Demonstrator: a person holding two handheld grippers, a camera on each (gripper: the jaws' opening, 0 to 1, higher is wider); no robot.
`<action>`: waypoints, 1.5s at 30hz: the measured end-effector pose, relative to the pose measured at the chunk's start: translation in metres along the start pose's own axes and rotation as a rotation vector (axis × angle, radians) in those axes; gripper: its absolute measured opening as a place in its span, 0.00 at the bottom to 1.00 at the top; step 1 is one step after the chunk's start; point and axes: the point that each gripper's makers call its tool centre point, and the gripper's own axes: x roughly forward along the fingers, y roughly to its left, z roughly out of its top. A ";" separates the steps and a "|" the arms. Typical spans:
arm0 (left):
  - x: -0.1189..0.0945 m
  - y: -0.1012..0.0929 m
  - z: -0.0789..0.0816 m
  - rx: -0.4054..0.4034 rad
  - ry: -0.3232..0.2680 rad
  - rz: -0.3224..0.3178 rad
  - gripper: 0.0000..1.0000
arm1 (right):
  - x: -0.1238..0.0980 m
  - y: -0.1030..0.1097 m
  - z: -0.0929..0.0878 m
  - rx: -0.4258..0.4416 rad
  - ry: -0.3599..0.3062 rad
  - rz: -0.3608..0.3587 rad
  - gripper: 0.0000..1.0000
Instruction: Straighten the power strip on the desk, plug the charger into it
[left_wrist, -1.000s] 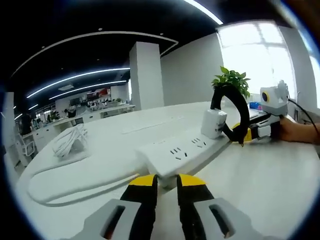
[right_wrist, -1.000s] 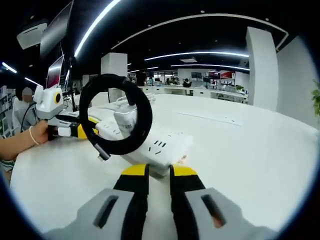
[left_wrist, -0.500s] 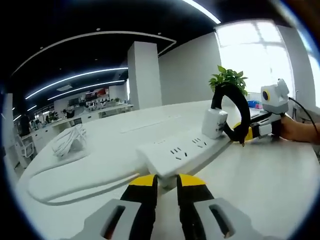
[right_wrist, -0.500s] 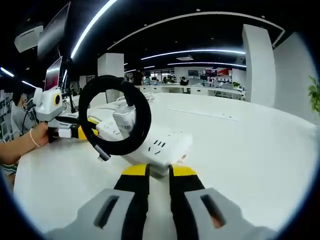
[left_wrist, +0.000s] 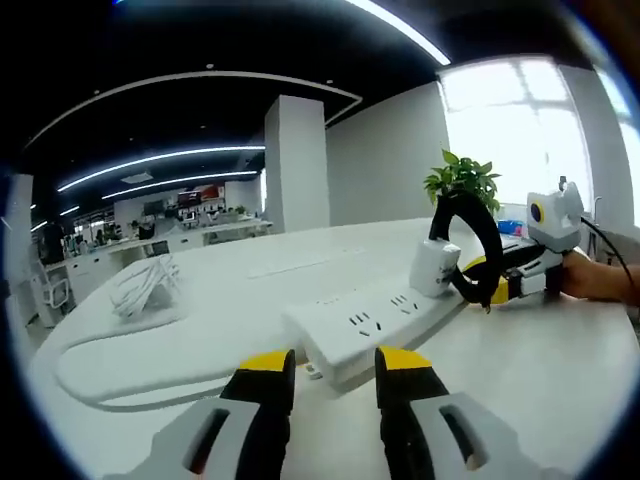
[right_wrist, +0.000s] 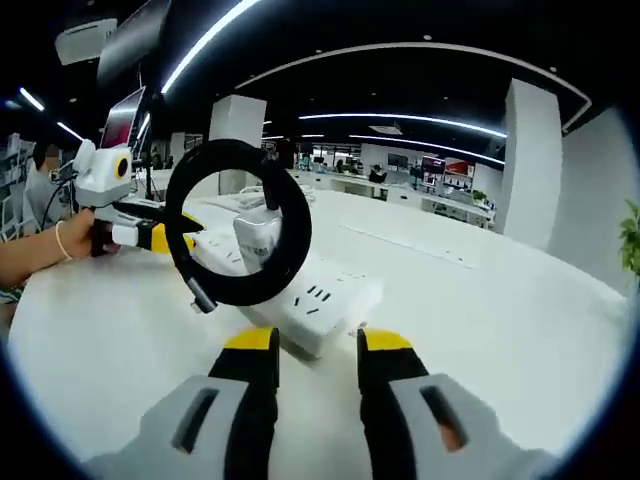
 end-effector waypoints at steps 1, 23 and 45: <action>0.000 -0.001 0.000 0.012 -0.001 0.002 0.40 | -0.001 0.000 0.001 0.003 -0.005 0.000 0.30; -0.074 -0.025 0.057 -0.115 -0.182 -0.048 0.63 | -0.060 0.023 0.039 0.168 -0.105 0.064 0.73; -0.144 -0.054 0.040 0.030 -0.126 0.000 0.79 | -0.141 0.062 0.041 0.024 -0.116 0.047 0.96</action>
